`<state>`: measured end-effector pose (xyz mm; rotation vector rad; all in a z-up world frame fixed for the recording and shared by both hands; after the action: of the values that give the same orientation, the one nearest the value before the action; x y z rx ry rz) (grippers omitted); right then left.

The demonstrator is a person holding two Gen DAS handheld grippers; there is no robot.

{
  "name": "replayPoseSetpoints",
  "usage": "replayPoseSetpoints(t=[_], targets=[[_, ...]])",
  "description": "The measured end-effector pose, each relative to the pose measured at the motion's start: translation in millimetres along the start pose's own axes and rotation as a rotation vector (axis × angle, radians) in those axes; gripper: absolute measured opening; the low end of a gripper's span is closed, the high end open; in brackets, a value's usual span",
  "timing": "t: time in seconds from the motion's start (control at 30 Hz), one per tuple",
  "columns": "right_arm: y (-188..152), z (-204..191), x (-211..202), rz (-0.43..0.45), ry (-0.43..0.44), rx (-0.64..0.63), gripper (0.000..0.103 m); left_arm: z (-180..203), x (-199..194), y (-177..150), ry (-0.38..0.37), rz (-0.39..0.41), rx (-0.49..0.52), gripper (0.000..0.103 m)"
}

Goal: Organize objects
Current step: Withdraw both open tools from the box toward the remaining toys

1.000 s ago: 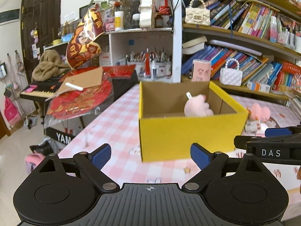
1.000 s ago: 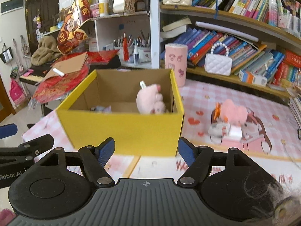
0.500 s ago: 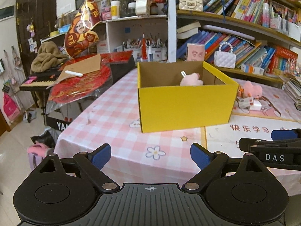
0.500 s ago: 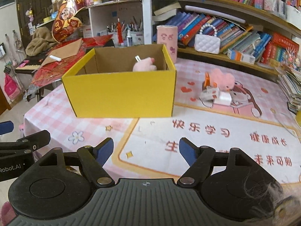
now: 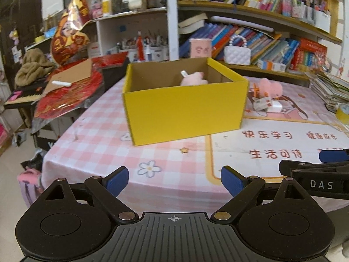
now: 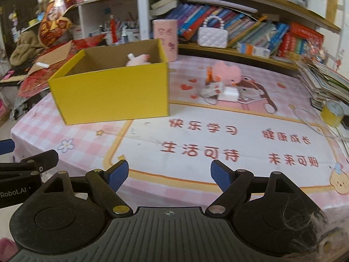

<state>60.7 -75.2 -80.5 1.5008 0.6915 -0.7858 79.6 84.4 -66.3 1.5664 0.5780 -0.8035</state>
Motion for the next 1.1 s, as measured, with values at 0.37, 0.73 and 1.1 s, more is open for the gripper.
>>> replayPoseSetpoints(t=[0.37,0.73,1.1], targets=[[-2,67,3,-0.022,-0.072,0.133,0.081,57,19,19,-0.071,-0.011,0.083,0.094],[15,130,18,-0.055,-0.111,0.179,0.082,121,45,50,-0.116,-0.027,0.131,0.094],[47,192,41,-0.055,-0.116,0.223,0.082,180,74,82,-0.154,-0.037,0.16,0.092]])
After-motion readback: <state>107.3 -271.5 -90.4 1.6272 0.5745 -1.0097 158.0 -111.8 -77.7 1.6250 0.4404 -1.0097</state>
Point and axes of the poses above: each gripper's, at about its wrist camera, not at the fingertips, and x roughly the way its jaws point, z to its right, y to its top, the point moved 7 cm from there along x, roughly the way its jaws point, and after that the axes turned 12 degrees about -z, right-handed, at the moved point
